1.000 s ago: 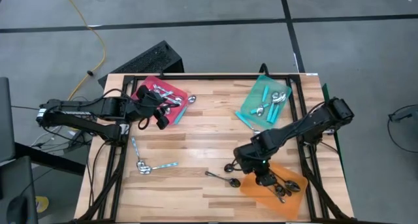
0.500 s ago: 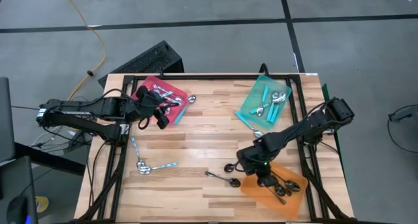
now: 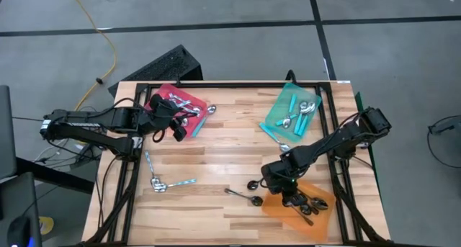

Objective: Sort silverware by color (type)
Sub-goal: Put the black spoon into the orange bin

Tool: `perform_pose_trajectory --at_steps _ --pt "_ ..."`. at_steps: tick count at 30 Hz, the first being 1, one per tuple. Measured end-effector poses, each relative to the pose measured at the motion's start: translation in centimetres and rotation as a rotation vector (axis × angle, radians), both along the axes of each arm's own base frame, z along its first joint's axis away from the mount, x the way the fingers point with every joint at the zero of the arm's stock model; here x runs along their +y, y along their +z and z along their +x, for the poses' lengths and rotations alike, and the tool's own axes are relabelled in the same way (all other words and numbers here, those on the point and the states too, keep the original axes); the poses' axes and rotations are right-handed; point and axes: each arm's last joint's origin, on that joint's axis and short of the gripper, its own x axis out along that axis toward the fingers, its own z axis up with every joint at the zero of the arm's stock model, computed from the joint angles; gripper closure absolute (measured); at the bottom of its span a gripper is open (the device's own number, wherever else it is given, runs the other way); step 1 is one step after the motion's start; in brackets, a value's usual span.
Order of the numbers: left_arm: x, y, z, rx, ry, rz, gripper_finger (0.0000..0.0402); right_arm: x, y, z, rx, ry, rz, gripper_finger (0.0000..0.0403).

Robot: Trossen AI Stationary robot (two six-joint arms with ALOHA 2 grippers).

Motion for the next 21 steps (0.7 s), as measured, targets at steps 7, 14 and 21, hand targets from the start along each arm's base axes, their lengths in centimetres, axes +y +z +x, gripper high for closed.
perform_pose_trajectory --at_steps 7,14,21 --pt "0.0 0.0 0.0 -0.014 0.013 -0.011 0.0287 -0.3 -1.6 -0.9 0.013 -0.007 -0.005 0.0381" --pt "0.0 0.1 0.1 -0.034 0.022 -0.017 0.0287 -0.9 -3.3 -1.9 0.066 -0.065 -0.016 0.0377" --pt "0.1 0.1 0.1 -0.042 0.043 -0.006 0.0287 -1.5 -4.3 -2.7 0.094 -0.109 -0.085 0.0350"
